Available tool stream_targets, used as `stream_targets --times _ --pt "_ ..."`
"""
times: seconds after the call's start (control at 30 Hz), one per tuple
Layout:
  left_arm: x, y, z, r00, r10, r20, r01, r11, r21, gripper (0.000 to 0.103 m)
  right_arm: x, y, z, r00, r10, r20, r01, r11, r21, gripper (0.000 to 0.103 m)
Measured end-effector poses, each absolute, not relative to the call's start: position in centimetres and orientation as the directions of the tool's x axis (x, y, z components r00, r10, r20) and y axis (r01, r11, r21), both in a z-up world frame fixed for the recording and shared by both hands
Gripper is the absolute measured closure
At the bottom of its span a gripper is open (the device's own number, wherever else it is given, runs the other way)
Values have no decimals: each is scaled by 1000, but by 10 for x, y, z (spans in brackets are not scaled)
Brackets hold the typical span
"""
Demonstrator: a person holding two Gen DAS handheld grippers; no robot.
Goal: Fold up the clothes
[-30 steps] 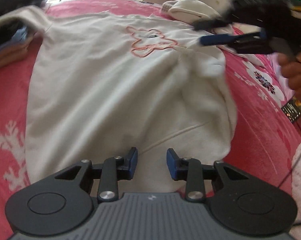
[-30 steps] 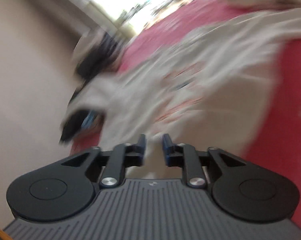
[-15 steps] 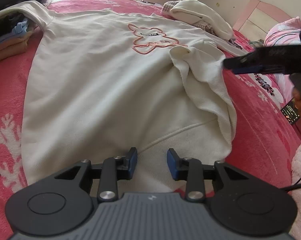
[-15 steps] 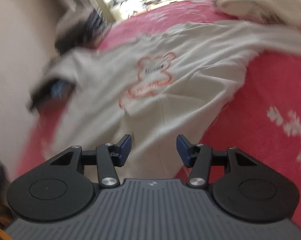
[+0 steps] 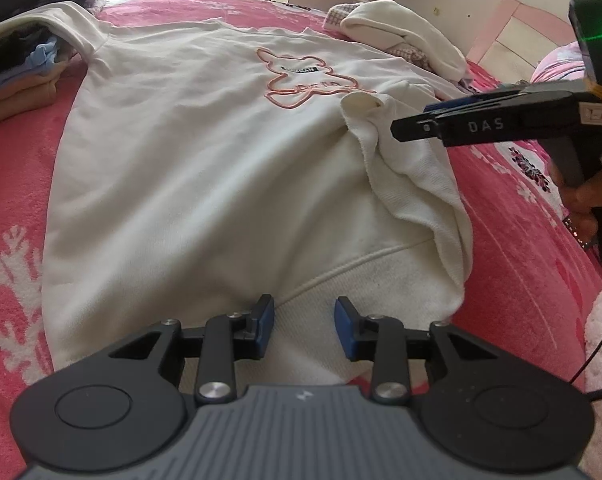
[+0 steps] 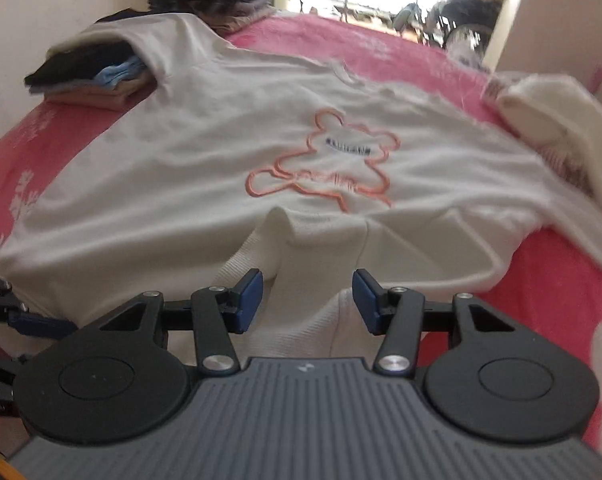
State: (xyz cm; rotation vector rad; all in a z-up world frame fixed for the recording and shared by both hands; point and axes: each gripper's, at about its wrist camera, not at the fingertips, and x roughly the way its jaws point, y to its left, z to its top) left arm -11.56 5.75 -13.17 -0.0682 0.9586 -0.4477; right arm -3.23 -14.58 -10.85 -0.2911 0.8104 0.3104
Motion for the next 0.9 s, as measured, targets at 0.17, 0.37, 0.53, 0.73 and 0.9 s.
stream_targets --times 0.17,0.37,0.53,0.73,0.9 --pt "-117 56 -132 496 -394 -774 342 908 -243 65 -18 -134 -120 656 143 -741 -394 903 -174 54" --pt "-117 56 -132 497 -396 -772 342 907 -246 65 0 -142 -124 699 71 -712 -275 945 -176 64" --pt "-118 56 -133 500 -399 -768 350 905 -242 64 1 -156 -119 717 36 -696 -197 968 -153 72" --pt "-121 57 -135 514 -402 -758 354 904 -240 64 11 -151 -134 708 48 -705 -239 955 -174 95" --pt "-123 57 -134 516 -406 -754 370 900 -232 64 -26 -179 -98 826 -60 -561 -122 952 -282 99"
